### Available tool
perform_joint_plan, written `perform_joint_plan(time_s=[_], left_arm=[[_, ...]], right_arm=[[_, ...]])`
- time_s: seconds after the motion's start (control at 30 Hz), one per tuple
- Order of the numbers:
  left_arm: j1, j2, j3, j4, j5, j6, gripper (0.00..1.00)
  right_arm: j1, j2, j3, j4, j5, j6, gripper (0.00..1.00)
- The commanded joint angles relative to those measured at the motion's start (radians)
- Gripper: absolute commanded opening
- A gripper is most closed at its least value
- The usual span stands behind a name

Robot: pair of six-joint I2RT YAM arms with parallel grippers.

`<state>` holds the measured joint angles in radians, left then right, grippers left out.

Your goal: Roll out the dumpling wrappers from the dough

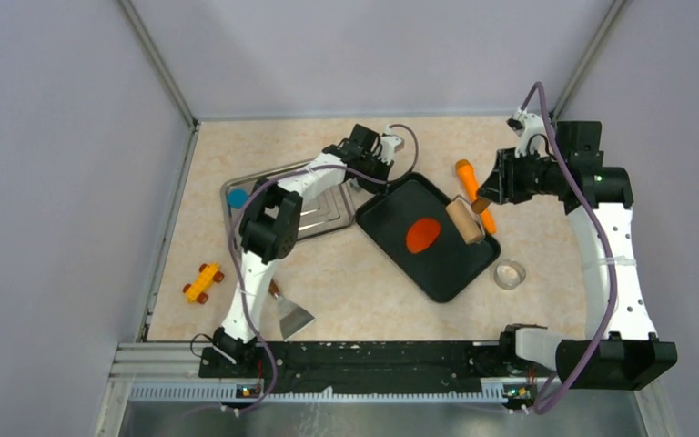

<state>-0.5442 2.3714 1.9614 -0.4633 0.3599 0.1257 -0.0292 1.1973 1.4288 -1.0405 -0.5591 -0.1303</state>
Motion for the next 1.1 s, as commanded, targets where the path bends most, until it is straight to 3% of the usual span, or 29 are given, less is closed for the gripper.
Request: perform_joint_plan(time_s=[0.0,0.2,0.57,0.77,0.8,0.9,1.07], left_arm=[[-0.002,-0.149,-0.141,0.022,-0.045,-0.235,0.00],[-0.005,-0.330,-0.365,0.019,-0.053,-0.466,0.00],[-0.005,-0.627,-0.820,0.020,-0.234,-0.985,0.00],[-0.003,-0.744,-0.997,0.027,-0.289,-1.082,0.00],[0.000,-0.750,-1.012,0.051,-0.270,-1.076,0.02],[0.001,-0.766,-1.006,0.112,-0.214,-1.009,0.34],[0.002,-0.813,-0.891,0.088,-0.088,-0.827,0.48]], right_arm=[[-0.004,-0.058,0.042,0.036,-0.001,-0.002,0.00],[-0.003,-0.066,0.021,0.044,0.005,-0.009,0.00],[-0.004,-0.068,-0.059,0.113,0.062,0.079,0.00],[-0.004,-0.033,-0.103,0.173,-0.002,0.110,0.00],[-0.004,-0.028,-0.113,0.185,-0.006,0.110,0.00],[-0.004,-0.015,-0.126,0.211,-0.018,0.117,0.00],[-0.004,-0.016,-0.127,0.227,-0.046,0.123,0.00]])
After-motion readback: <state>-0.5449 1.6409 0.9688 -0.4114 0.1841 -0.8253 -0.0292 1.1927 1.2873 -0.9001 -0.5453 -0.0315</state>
